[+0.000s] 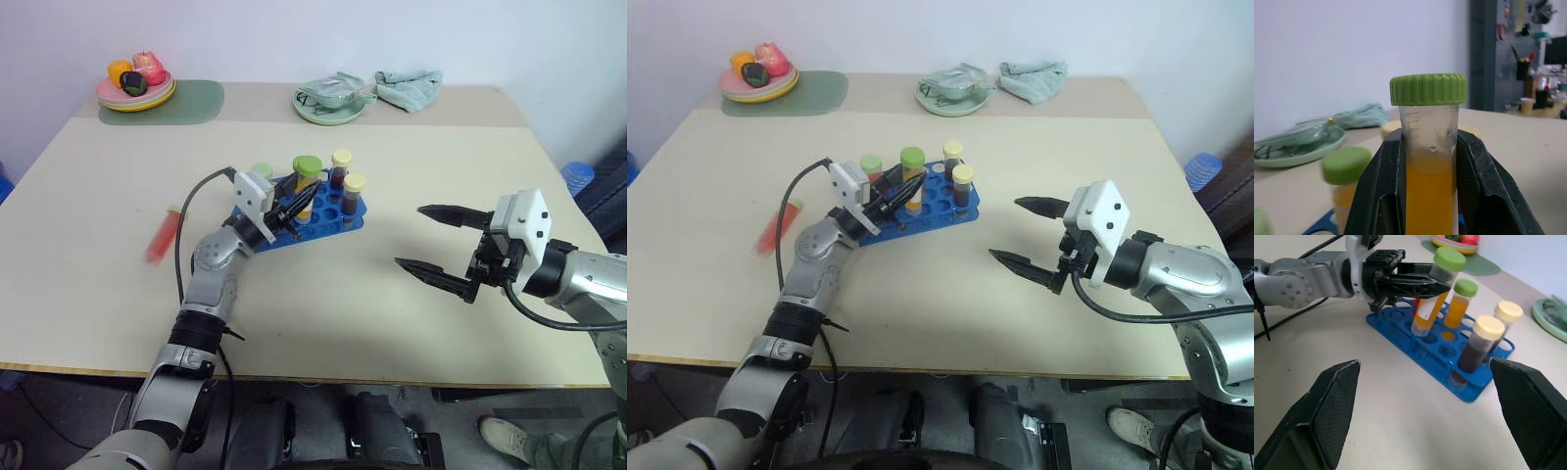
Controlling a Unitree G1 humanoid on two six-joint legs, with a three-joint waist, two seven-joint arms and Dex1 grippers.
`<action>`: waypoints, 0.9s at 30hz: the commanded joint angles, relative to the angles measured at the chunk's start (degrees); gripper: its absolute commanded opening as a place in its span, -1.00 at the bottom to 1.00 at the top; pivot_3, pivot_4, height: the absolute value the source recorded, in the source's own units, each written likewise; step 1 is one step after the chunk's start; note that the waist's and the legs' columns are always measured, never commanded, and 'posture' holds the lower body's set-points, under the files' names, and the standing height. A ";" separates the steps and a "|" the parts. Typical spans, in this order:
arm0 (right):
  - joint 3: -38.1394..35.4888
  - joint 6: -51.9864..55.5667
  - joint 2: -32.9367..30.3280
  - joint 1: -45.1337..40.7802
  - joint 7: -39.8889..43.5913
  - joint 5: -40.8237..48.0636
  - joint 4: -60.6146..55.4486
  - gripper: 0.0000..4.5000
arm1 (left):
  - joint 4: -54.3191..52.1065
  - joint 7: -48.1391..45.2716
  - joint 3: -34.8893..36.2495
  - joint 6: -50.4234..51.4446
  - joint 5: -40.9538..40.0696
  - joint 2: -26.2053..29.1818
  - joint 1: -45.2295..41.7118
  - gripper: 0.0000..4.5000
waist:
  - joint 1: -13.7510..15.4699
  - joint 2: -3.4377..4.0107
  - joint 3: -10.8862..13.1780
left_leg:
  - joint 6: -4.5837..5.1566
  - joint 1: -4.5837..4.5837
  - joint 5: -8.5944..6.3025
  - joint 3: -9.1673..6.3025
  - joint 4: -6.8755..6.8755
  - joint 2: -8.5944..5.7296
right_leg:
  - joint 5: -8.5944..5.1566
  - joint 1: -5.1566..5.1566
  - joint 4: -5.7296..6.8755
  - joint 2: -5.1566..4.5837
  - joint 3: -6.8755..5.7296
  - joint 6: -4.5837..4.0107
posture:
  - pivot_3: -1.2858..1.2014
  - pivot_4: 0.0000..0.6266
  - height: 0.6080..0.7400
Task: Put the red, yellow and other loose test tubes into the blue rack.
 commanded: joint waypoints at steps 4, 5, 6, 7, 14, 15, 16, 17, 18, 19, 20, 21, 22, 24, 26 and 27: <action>-4.01 -1.52 -0.97 3.46 0.66 0.67 -1.74 0.92 | 2.41 2.24 0.29 -1.61 3.29 -1.98 -1.97 -0.66 | 0.05 0.00 0.00 | 0.04 -0.01 -0.02 0.00 0.03 0.00 | 0.01 0.01 0.00 0.00 0.00 0.01 | 0.03 -0.52 1.00; -4.21 -1.61 -1.00 3.59 0.73 0.69 -1.68 0.92 | 3.07 3.29 0.28 -1.59 4.29 -2.00 -2.38 -0.66 | -0.01 0.00 0.00 | 0.04 -0.01 -0.02 0.00 0.03 0.00 | 0.01 0.01 0.00 0.00 0.00 0.02 | 0.03 -0.52 1.00; -4.33 -1.68 -1.01 3.68 0.78 0.65 -1.66 0.92 | 3.61 4.04 0.30 -1.66 5.02 -2.05 -2.75 -0.66 | -0.04 0.00 0.00 | 0.04 0.00 -0.02 0.00 0.03 0.00 | 0.01 0.01 0.01 0.01 0.00 0.02 | 0.03 -0.52 1.00; -4.40 -1.71 -1.00 3.75 0.78 0.65 -1.67 0.92 | 3.52 4.42 0.42 -1.22 5.02 -2.33 -3.07 -0.66 | -0.05 0.00 0.00 | 0.04 0.01 -0.02 0.00 0.03 0.00 | 0.01 0.01 0.02 0.02 0.00 0.02 | 0.03 -0.52 1.00; -4.49 -1.49 -1.17 3.80 0.21 0.92 -2.26 0.92 | 1.33 5.29 0.11 1.77 5.40 -3.31 -3.78 -0.66 | -0.01 0.00 0.00 | 0.04 0.02 -0.02 0.00 0.04 0.00 | 0.01 0.01 0.04 0.03 0.01 0.03 | 0.03 -0.52 1.00; -4.51 -1.43 -1.19 3.78 0.13 0.95 -2.34 0.92 | 1.02 5.31 0.12 2.53 5.27 -3.39 -3.79 -0.66 | -0.01 -0.01 0.00 | 0.04 0.02 -0.02 0.00 0.04 0.00 | 0.01 0.01 0.04 0.03 0.01 0.02 | 0.03 -0.52 1.00; -4.52 -1.39 -1.21 3.72 0.06 0.97 -2.40 0.92 | 0.79 5.06 0.10 3.17 5.08 -3.41 -3.79 -0.66 | -0.01 0.00 0.00 | 0.04 0.02 -0.02 0.00 0.04 0.00 | 0.01 0.01 0.04 0.03 0.01 0.02 | 0.03 -0.52 1.00; -4.53 -1.36 -1.23 3.69 0.01 0.99 -2.43 0.92 | 0.62 4.87 0.09 3.61 4.99 -3.40 -3.77 -0.66 | 0.00 -0.01 0.00 | 0.04 0.02 -0.02 0.00 0.04 0.00 | 0.01 0.01 0.04 0.03 0.01 0.02 | 0.03 -0.52 1.00; -4.56 -1.35 -1.23 3.63 -0.06 1.01 -2.44 0.92 | 0.41 4.59 0.05 4.19 4.83 -3.35 -3.54 -0.66 | 0.02 -0.01 0.00 | 0.04 0.02 -0.02 0.00 0.04 0.00 | 0.01 0.01 0.04 0.03 0.01 0.03 | 0.03 -0.52 1.00; -4.61 -1.38 -1.23 3.61 -0.10 1.01 -2.45 0.92 | 0.14 4.12 -0.06 4.73 4.61 -3.31 -3.17 -0.66 | 0.03 -0.01 0.00 | 0.03 0.02 -0.02 0.00 0.04 0.00 | 0.01 0.01 0.04 0.03 0.01 0.03 | 0.03 -0.52 1.00; -4.64 -1.40 -1.21 3.58 -0.17 1.01 -2.45 0.92 | -0.17 3.69 -0.13 5.28 4.35 -3.31 -2.82 -0.66 | 0.04 -0.01 0.00 | 0.03 0.01 -0.02 0.00 0.04 0.00 | 0.01 0.01 0.04 0.03 0.01 0.03 | 0.03 -0.52 1.00; -4.64 -1.41 -1.20 3.56 -0.23 1.02 -2.45 0.92 | -0.42 3.39 -0.15 5.70 4.20 -3.32 -2.59 -0.66 | 0.04 -0.01 0.00 | 0.03 0.01 -0.02 0.00 0.04 0.00 | 0.01 0.01 0.03 0.03 0.01 0.03 | 0.03 -0.52 1.00; -4.66 -1.43 -1.19 3.56 -0.29 1.05 -2.47 0.92 | -0.60 4.07 -0.15 5.56 4.88 -3.23 -2.29 -0.66 | 0.04 -0.01 0.00 | 0.03 0.01 -0.01 0.00 0.04 0.00 | 0.01 0.01 0.03 0.03 0.01 0.03 | 0.03 -0.52 1.00; -4.69 -1.45 -1.13 3.54 -0.44 1.14 -2.51 0.92 | -0.25 5.26 -0.15 4.70 6.22 -3.04 -1.78 -0.66 | 0.02 -0.01 0.00 | 0.02 0.01 -0.01 0.00 0.04 0.00 | 0.01 0.01 0.03 0.03 0.01 0.03 | 0.03 -0.52 1.00; -4.58 -1.42 -1.10 3.38 -0.62 1.21 -2.55 0.92 | 0.91 4.95 0.00 3.49 6.36 -3.08 -1.57 -0.66 | 0.00 -0.01 0.00 | 0.02 0.01 -0.01 0.00 0.04 0.00 | 0.01 0.01 0.02 0.03 0.01 0.03 | 0.03 -0.52 1.00; -4.48 -1.41 -1.12 3.28 -0.70 1.22 -2.53 0.92 | 1.25 4.77 0.09 3.20 6.34 -3.12 -1.59 -0.66 | -0.02 -0.01 0.00 | 0.02 0.01 -0.01 0.00 0.03 0.01 | 0.01 0.01 0.02 0.03 0.01 0.02 | 0.03 -0.52 1.00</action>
